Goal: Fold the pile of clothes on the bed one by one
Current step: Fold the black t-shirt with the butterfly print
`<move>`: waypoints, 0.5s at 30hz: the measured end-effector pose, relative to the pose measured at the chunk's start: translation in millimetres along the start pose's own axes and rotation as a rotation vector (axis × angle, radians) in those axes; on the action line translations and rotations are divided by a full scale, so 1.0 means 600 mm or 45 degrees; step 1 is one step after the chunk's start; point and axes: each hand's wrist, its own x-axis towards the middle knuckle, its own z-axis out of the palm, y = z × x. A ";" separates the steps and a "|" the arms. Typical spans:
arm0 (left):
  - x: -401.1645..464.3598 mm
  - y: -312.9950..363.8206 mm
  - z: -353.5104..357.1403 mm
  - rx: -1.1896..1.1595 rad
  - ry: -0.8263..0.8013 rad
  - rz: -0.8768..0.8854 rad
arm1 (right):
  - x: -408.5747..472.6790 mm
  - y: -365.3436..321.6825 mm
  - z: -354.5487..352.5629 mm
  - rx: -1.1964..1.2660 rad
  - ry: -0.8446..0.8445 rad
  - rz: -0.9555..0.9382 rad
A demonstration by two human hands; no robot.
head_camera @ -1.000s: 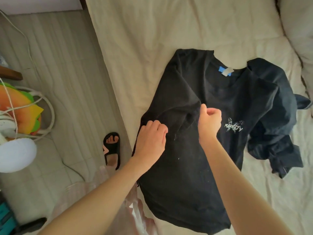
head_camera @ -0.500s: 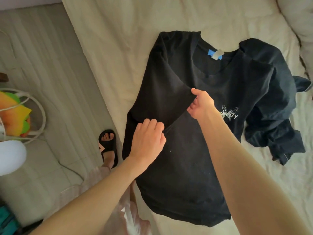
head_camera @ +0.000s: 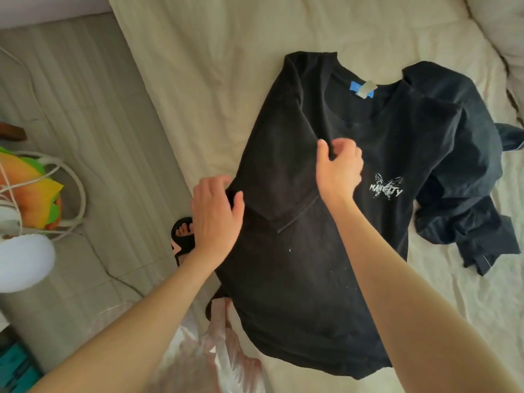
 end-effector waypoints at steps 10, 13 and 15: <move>0.046 -0.034 -0.011 -0.513 -0.399 -0.227 | 0.062 -0.152 0.047 0.240 -0.337 -0.323; 0.042 -0.054 -0.016 -0.546 -0.406 -0.297 | 0.070 -0.165 0.061 0.229 -0.317 -0.301; 0.038 -0.063 -0.014 -0.500 -0.422 -0.335 | 0.065 -0.159 0.064 0.210 -0.248 -0.331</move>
